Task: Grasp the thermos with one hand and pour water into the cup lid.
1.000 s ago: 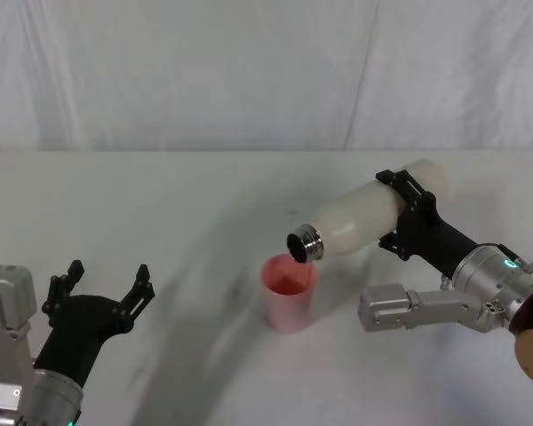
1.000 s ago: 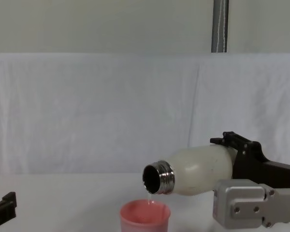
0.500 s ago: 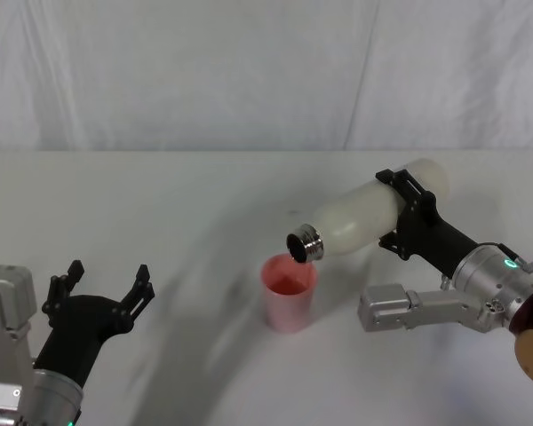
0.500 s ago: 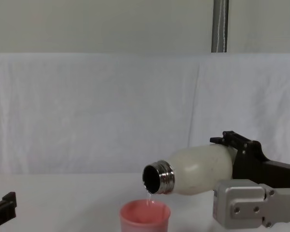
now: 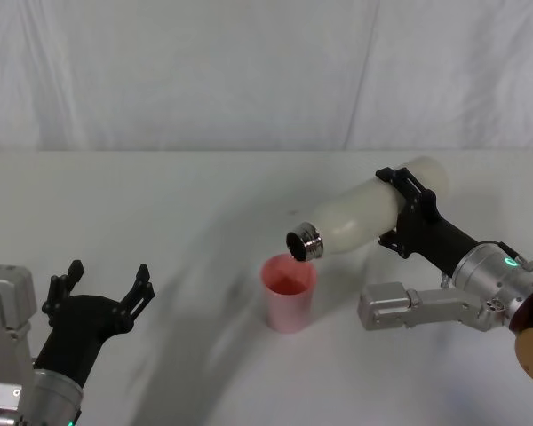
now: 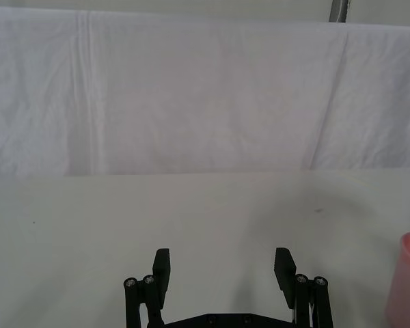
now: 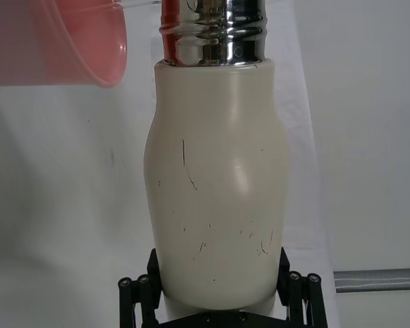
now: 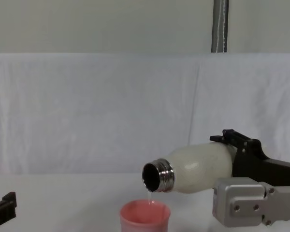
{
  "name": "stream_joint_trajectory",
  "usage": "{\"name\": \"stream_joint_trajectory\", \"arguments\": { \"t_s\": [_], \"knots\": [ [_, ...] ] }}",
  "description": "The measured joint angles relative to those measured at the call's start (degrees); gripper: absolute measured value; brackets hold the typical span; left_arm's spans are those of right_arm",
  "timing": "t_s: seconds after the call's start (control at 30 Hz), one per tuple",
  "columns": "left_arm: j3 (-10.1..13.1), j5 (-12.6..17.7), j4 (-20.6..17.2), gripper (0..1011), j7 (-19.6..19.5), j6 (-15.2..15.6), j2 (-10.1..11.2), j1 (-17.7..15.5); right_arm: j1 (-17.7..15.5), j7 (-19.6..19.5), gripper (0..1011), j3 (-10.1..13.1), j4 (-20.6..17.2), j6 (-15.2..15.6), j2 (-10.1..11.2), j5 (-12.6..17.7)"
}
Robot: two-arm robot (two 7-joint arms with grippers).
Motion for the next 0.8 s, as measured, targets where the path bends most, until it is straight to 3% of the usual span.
{"name": "stream_joint_trajectory", "arguments": {
  "t_s": [0.8],
  "knots": [
    [0.0, 0.0, 0.0, 1001, 0.0, 0.0, 0.0, 0.0, -0.1, 0.2, 959, -0.1, 0.1, 0.0, 0.1, 0.0]
  ]
}}
